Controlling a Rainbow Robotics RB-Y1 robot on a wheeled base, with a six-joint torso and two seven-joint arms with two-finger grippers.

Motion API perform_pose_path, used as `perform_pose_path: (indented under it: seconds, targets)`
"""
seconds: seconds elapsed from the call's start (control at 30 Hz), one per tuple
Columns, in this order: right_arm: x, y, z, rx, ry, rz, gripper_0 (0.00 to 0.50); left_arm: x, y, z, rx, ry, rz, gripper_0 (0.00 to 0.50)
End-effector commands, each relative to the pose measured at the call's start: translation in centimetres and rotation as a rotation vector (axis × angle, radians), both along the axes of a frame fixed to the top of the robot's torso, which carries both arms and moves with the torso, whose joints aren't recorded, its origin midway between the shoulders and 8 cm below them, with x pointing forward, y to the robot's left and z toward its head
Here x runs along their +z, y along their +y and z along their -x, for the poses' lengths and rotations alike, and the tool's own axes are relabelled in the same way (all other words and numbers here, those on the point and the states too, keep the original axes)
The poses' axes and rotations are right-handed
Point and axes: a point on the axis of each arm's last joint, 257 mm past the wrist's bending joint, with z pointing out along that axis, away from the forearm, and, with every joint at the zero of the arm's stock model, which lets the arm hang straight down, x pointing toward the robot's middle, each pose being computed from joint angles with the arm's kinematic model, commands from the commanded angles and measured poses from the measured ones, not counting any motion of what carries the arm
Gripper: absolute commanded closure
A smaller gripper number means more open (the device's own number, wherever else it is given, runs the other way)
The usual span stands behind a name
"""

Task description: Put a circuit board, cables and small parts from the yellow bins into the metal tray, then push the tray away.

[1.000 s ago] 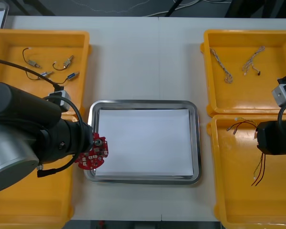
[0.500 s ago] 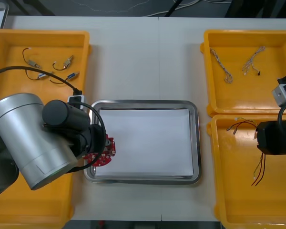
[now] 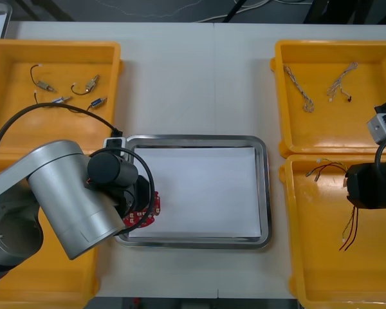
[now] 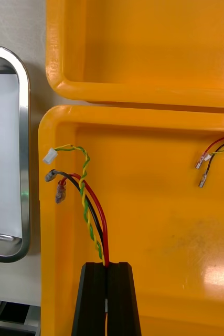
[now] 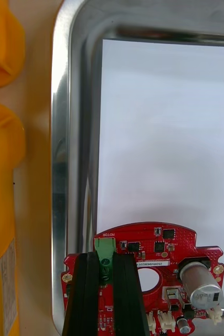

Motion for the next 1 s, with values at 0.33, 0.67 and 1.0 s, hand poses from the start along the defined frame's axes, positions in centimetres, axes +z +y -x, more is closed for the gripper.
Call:
perform_pose_path:
  seconds: [0.33, 0.67, 1.0]
  targets:
    - [1.0, -0.1, -0.1, -0.009, -0.027, 0.021, 0.5, -0.5, -3.2, -0.6, -0.051, -0.026, 0.027, 0.5]
    - [1.0, -0.1, -0.1, -0.009, -0.027, 0.021, 0.5, -1.2, -3.6, -1.6, -0.047, -0.04, 0.036, 0.5]
    - [1.0, -0.1, -0.1, -0.009, -0.027, 0.021, 0.5, -2.4, -3.9, -1.6, -0.055, -0.039, 0.024, 0.5]
